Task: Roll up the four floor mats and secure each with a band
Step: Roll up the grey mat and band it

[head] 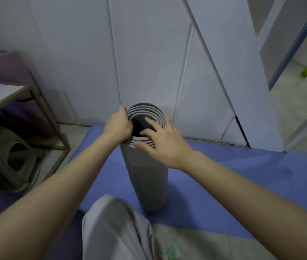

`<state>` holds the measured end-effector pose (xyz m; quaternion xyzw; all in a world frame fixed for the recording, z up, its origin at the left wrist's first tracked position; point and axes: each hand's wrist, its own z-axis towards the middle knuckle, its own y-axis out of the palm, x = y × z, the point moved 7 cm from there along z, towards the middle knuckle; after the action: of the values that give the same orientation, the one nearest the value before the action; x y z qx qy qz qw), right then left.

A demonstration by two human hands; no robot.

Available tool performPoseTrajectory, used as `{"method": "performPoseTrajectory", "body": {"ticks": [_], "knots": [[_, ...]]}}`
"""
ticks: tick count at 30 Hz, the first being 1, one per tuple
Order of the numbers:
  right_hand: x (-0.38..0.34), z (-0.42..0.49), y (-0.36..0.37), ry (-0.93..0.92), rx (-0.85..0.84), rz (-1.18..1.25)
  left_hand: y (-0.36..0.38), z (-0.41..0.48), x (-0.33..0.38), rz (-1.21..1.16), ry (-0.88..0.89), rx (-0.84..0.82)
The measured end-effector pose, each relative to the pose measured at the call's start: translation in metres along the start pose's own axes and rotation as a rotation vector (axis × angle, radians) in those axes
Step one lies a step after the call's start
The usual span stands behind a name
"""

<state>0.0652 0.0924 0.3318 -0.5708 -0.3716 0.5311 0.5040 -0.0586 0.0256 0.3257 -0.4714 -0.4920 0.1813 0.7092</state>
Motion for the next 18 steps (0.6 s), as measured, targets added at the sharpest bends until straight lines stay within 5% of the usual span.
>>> {"method": "performPoseTrajectory", "body": {"ticks": [5,10,18], "knots": [[-0.027,0.005,0.011,-0.183,-0.078,-0.183,-0.014,-0.006,-0.025,-0.067,-0.049,0.001],[-0.042,0.025,0.015,-0.071,-0.084,-0.114,-0.024,-0.011,-0.046,-0.267,-0.146,0.034],[-0.073,0.043,0.026,-0.135,-0.215,-0.254,-0.032,-0.017,-0.081,-0.460,-0.272,0.098]]}}
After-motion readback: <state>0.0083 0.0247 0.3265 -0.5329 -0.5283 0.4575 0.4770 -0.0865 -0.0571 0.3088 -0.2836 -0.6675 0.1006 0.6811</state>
